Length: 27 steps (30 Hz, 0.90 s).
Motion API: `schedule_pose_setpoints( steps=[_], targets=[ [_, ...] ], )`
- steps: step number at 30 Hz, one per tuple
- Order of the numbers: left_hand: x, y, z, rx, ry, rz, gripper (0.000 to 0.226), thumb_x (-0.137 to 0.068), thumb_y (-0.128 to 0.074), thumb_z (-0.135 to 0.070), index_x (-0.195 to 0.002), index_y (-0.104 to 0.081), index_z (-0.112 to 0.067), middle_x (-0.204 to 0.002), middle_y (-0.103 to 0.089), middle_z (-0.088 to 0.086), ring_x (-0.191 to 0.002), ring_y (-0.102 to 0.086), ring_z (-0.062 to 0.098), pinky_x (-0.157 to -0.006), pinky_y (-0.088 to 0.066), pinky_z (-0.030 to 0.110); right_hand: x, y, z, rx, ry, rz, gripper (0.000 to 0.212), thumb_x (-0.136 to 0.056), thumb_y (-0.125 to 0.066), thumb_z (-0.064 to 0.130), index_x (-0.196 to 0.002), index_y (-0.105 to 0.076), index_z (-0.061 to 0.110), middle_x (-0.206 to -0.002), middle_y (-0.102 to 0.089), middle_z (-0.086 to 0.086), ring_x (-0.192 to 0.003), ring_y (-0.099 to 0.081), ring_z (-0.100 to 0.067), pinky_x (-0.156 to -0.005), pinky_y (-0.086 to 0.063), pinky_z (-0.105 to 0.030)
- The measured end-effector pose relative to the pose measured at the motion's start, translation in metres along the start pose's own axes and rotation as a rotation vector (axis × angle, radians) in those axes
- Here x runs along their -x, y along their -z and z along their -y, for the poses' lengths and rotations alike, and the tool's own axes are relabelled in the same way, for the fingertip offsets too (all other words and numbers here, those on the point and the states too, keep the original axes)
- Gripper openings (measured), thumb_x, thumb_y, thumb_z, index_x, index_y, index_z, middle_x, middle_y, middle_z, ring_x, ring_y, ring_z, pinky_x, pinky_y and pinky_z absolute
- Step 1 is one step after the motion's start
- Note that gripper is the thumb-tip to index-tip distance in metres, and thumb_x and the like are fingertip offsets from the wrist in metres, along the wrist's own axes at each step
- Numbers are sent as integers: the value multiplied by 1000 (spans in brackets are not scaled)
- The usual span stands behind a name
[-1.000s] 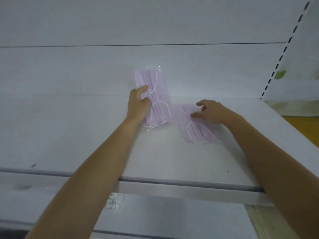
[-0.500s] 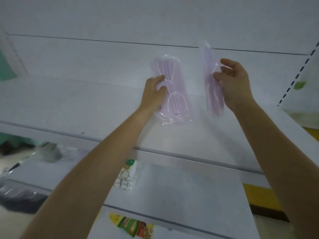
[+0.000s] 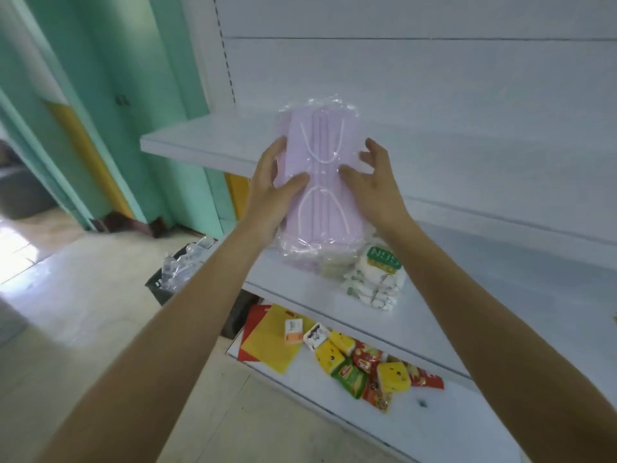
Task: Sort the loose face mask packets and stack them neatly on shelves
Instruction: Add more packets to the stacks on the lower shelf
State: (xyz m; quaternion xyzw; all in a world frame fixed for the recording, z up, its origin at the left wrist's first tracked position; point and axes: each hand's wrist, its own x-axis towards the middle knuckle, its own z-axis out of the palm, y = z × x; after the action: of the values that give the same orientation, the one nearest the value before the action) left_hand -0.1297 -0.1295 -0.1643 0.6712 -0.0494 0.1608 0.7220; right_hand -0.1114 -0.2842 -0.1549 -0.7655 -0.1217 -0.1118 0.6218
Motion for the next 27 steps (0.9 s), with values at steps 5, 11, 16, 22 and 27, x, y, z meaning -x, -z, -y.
schedule_pose_setpoints(
  steps=[5, 11, 16, 22, 27],
  targets=[
    [27, 82, 43, -42, 190, -41, 67, -90, -56, -14, -148, -23, -18, -136, -50, 5, -123, -53, 19, -104, -44, 40, 43, -102, -16, -15, -35, 102, 54, -99, -35, 8, -147, -12, 5, -154, -19, -7, -140, -20, -16, -105, -14, -9],
    [41, 145, 83, -149, 442, 38, 65, -89, -54, -6, -143, -24, -26, -124, -54, 1, -105, -60, 19, -80, -56, 34, 55, -156, -56, 32, -158, 274, 56, -98, -37, 4, -148, -12, 4, -147, -30, -11, -127, -39, -19, -101, -36, -18],
    [21, 155, 130, -216, 571, -142, 56, -93, -50, -13, -142, -22, -12, -128, -51, 10, -110, -56, 27, -90, -51, 40, 54, -171, -106, -19, -464, 407, 59, -98, -39, 14, -150, -10, 16, -149, -27, -3, -126, -33, -13, -99, -32, -25],
    [-39, 124, 169, -275, 545, 68, 39, -90, -44, -3, -129, -42, -8, -109, -59, 10, -104, -58, 27, -81, -52, 32, 10, -172, -152, 8, -440, 216, 53, -84, -33, -17, -136, -35, -6, -106, -43, 1, -87, -45, 20, -62, -35, 8],
    [-85, 109, 200, -303, 699, 296, 49, -88, -46, 3, -130, -42, -23, -104, -58, 2, -87, -58, 15, -75, -52, 25, -35, -164, -199, 131, -455, 25, 58, -81, -39, -11, -138, -36, 0, -141, -40, -15, -113, -52, -34, -69, -50, -21]
  ],
)
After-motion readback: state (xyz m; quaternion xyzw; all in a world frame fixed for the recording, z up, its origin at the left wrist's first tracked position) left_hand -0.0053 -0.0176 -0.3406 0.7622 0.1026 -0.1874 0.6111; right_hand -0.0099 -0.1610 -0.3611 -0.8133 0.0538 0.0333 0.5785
